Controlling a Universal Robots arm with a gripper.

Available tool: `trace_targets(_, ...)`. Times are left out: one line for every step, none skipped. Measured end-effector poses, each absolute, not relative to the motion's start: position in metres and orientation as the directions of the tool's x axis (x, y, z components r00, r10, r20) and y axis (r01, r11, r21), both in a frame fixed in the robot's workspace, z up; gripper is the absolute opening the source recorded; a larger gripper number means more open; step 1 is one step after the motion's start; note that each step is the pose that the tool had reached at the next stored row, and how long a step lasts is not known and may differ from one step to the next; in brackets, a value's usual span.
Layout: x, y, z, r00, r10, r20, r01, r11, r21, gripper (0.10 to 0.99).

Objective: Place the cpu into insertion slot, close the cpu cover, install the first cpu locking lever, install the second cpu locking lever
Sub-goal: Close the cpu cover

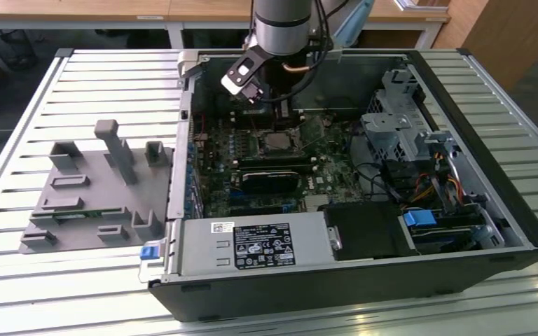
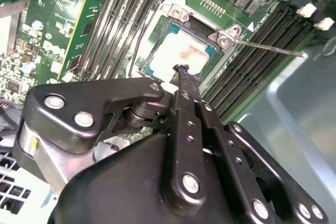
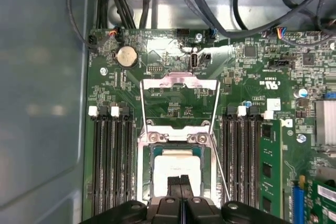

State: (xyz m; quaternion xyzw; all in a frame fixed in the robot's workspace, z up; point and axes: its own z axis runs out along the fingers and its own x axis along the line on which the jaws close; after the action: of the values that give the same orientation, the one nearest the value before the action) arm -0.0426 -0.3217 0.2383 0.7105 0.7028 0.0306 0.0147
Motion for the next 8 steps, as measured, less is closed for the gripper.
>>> trace_targets(-0.043, -0.322, 0.241, 0.01, 1.0, 0.023, 0.998, -0.012, 0.064, 0.106)
trace_targets(-0.043, -0.322, 0.244, 0.01, 1.0, 0.023, 0.998, -0.012, 0.064, 0.106)
trace_targets(-0.043, -0.322, 0.246, 0.01, 1.0, 0.023, 0.998, -0.012, 0.064, 0.106)
trace_targets(-0.043, -0.322, 0.248, 0.01, 1.0, 0.023, 0.998, -0.012, 0.063, 0.106)
trace_targets(-0.043, -0.322, 0.25, 0.01, 1.0, 0.023, 0.998, -0.012, 0.063, 0.106)
trace_targets(-0.043, -0.322, 0.253, 0.01, 1.0, 0.023, 0.998, -0.012, 0.063, 0.106)
trace_targets(-0.043, -0.322, 0.255, 0.01, 1.0, 0.023, 0.998, -0.012, 0.062, 0.106)
trace_targets(-0.043, -0.322, 0.258, 0.01, 1.0, 0.023, 0.998, -0.012, 0.062, 0.106)
